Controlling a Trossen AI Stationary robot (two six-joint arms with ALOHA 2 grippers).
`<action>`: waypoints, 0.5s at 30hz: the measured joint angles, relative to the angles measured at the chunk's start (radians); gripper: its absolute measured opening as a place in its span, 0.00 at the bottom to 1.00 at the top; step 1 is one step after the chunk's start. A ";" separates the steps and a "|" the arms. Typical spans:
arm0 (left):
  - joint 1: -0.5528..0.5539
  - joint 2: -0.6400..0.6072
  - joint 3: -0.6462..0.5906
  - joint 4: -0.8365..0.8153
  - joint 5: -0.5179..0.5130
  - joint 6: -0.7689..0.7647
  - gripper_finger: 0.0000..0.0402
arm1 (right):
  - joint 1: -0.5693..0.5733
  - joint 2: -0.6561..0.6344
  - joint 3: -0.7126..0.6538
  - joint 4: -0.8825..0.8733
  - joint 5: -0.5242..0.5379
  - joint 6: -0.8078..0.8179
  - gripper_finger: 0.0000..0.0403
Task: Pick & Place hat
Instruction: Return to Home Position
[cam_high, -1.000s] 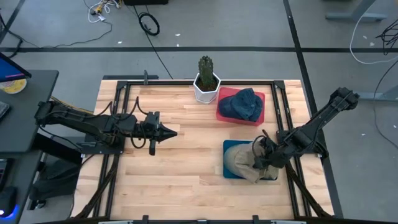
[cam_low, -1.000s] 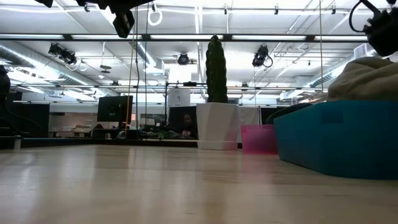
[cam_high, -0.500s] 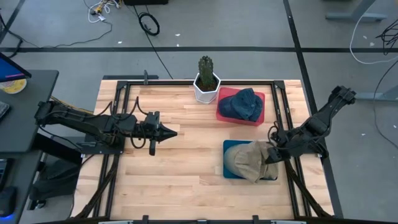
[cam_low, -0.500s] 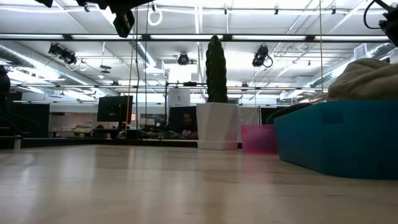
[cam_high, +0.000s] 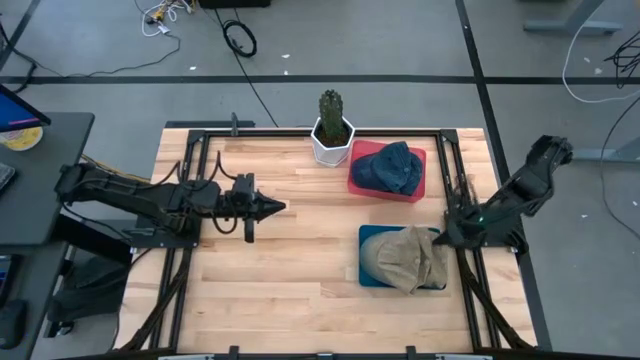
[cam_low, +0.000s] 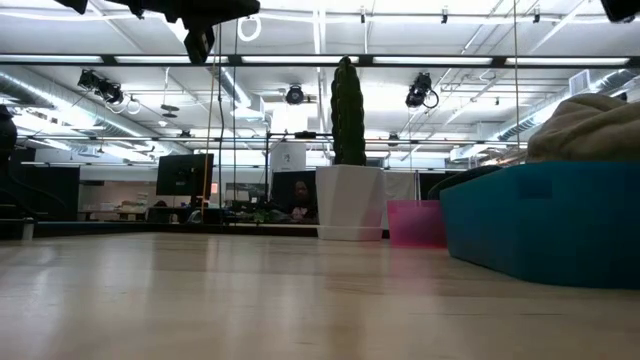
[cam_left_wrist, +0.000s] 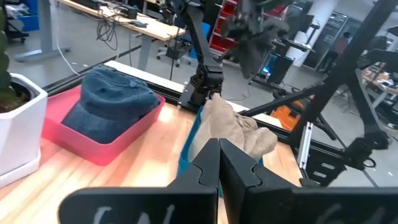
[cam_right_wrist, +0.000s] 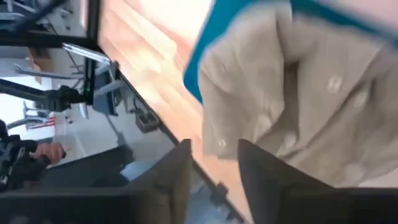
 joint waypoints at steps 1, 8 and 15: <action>0.006 0.000 0.000 0.002 0.000 0.000 0.01 | 0.000 0.005 0.035 -0.031 0.030 -0.020 0.28; 0.037 0.000 0.000 0.055 0.004 0.010 0.01 | -0.004 0.071 0.257 -0.162 0.397 -0.280 0.02; 0.043 -0.068 0.000 0.051 0.003 0.048 0.01 | -0.034 0.102 0.289 -0.119 0.593 -0.503 0.09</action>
